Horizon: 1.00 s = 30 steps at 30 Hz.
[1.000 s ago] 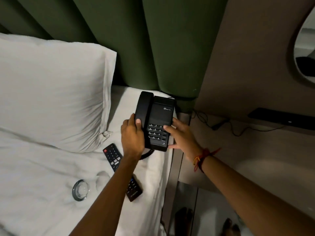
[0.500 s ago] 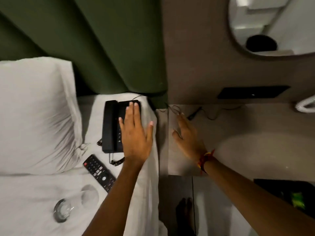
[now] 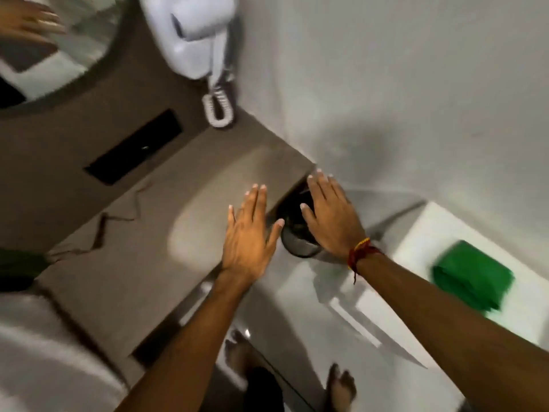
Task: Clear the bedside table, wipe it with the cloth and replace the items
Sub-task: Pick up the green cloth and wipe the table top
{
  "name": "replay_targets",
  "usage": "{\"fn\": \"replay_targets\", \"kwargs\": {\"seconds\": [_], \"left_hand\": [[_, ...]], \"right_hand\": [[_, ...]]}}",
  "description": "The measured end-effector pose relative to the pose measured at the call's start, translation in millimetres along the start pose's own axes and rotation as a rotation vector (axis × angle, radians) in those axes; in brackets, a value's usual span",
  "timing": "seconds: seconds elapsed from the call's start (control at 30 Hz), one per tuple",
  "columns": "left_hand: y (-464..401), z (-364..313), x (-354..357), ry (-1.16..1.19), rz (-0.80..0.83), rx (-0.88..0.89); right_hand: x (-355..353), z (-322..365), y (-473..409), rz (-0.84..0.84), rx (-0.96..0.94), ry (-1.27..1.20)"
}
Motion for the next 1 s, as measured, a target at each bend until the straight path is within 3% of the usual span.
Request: {"fn": "replay_targets", "kwargs": {"seconds": [0.1, 0.3, 0.43, 0.6, 0.7, 0.8, 1.0], "left_hand": [[-2, -102, 49, 0.038, 0.109, 0.124], [30, -259, 130, 0.043, 0.250, 0.221], [45, -300, 163, -0.010, 0.254, 0.289], [52, -322, 180, 0.068, 0.251, 0.207], [46, -320, 179, 0.333, 0.263, -0.039], [40, -309, 171, 0.656, 0.271, -0.256], [15, -257, 118, 0.978, 0.127, -0.369]], "right_hand": [[-42, -102, 51, -0.055, 0.172, 0.011], [-78, -242, 170, -0.191, 0.478, -0.034], [-71, -278, 214, -0.175, 0.611, -0.103], [-60, -287, 228, -0.138, 0.660, -0.388], [-60, -288, 222, -0.142, 0.775, -0.602], [-63, -287, 211, -0.262, 0.835, -0.728], [-54, -242, 161, -0.348, 0.848, -1.250]]}}
Point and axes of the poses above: each hand's wrist, its own y-axis away from the middle knuckle, its own x-axis out of the palm, z = x × y, the point moved 5 cm from there along -y, towards the middle knuckle, and after that the axes turned 3 degrees about -z, right-handed, at the moved point
